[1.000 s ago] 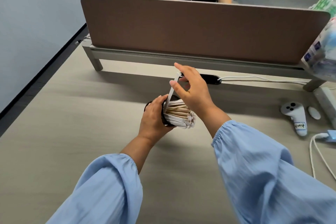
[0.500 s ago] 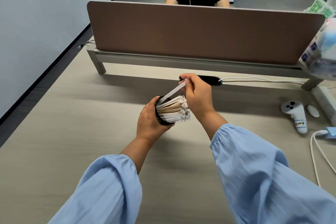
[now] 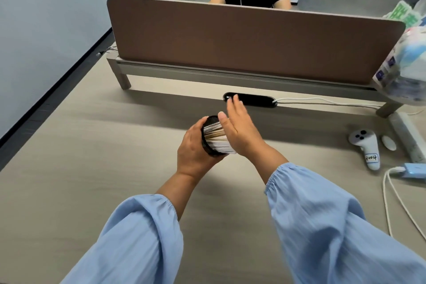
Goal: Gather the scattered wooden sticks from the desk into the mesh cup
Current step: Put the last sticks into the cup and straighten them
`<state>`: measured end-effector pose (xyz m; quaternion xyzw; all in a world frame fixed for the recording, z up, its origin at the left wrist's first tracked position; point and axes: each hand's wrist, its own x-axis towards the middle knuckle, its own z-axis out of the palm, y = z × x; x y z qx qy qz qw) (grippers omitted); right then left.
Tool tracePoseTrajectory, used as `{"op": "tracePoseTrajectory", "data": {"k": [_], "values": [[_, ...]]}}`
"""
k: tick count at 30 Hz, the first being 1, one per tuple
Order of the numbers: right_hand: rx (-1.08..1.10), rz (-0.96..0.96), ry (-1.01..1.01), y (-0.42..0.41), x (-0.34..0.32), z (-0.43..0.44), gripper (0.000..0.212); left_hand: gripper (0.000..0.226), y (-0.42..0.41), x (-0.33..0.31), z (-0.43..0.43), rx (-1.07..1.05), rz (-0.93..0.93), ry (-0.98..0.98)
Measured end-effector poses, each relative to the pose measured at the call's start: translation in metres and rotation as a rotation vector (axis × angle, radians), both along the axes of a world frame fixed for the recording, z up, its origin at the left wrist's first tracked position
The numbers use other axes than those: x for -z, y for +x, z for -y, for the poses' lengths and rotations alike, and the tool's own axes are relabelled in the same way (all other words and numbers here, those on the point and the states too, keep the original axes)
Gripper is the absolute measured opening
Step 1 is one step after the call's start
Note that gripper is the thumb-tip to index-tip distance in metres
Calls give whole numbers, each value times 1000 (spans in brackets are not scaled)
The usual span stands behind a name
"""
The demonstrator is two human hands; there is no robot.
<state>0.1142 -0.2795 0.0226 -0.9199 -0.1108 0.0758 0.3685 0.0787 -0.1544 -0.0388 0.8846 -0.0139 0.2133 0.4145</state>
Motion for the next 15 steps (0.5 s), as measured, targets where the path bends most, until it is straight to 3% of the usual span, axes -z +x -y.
{"op": "tracePoseTrajectory", "data": {"k": [2,4,6,9,11,15], "values": [[-4,-21,187,0,1,5,53,93,-3,0,4,-24,-71,-70],[198,76,436,5,3,11,50,95,-6,-2,5,-51,-184,-257],[275,54,364,12,14,23,44,97,-6,0,0,-119,-230,-393],[-138,-268,67,12,35,22,58,91,-4,3,-7,-146,-246,-566],[-298,-329,92,8,42,11,81,85,-5,3,-13,-80,-299,-657],[-240,-216,211,18,36,-19,93,71,-3,3,-50,123,-432,-669]]}}
